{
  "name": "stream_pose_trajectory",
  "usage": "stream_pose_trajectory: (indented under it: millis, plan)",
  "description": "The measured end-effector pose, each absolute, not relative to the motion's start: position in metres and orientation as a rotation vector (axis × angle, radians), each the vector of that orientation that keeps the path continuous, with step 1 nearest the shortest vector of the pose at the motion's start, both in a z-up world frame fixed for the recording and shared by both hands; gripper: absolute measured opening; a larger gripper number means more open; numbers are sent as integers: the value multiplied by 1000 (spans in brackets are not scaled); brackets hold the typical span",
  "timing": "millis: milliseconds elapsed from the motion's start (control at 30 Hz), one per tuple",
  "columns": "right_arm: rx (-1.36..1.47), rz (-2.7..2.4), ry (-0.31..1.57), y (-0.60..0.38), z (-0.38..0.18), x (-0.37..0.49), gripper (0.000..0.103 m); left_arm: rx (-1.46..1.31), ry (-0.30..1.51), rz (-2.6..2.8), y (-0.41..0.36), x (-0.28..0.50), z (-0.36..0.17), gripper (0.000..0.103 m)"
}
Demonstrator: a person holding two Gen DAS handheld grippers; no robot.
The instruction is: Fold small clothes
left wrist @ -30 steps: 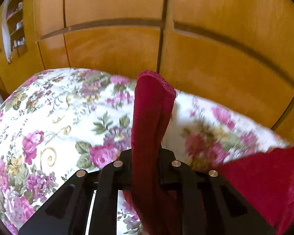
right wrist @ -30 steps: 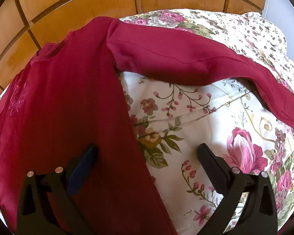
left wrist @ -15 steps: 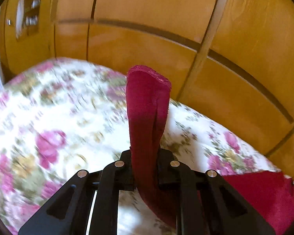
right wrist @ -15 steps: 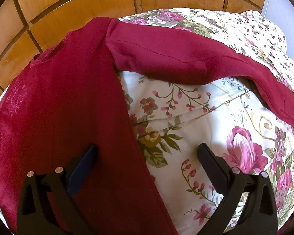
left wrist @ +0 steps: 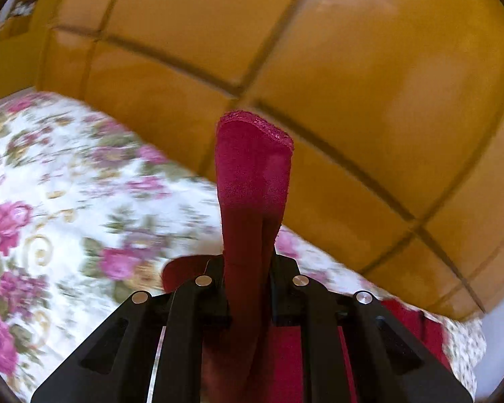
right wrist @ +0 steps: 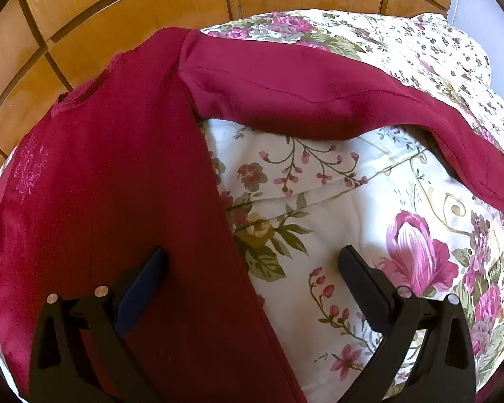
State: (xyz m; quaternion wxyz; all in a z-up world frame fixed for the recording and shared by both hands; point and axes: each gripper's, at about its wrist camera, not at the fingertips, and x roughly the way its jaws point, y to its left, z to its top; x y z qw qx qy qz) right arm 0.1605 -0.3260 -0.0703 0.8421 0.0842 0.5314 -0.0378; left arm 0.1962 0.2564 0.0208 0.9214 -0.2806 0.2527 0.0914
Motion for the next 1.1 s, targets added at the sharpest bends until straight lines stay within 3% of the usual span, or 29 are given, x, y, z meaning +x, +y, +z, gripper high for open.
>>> stream_pose_trajectory:
  millis: [333, 767, 800, 867, 933, 967, 1100]
  plan:
    - [182, -80, 1129, -327, -71, 161, 101, -507, 532, -150, 125, 198, 41, 13]
    - [197, -103, 1178, -328, -70, 168, 101, -298, 692, -362, -45, 208, -11, 13]
    - [195, -112, 1186, -328, -69, 169, 101, -277, 709, -364, -54, 209, -14, 17]
    - [178, -128, 1181, -324, -64, 167, 101, -234, 740, -363, -67, 208, -19, 54]
    - [143, -127, 1146, -319, -56, 165, 101, -242, 706, -356, -62, 200, -19, 82]
    - [122, -129, 1127, -316, -52, 164, 101, -259, 659, -347, -57, 190, -17, 88]
    - [6, -99, 1002, -295, -28, 158, 101, -266, 590, -299, -31, 161, -13, 88]
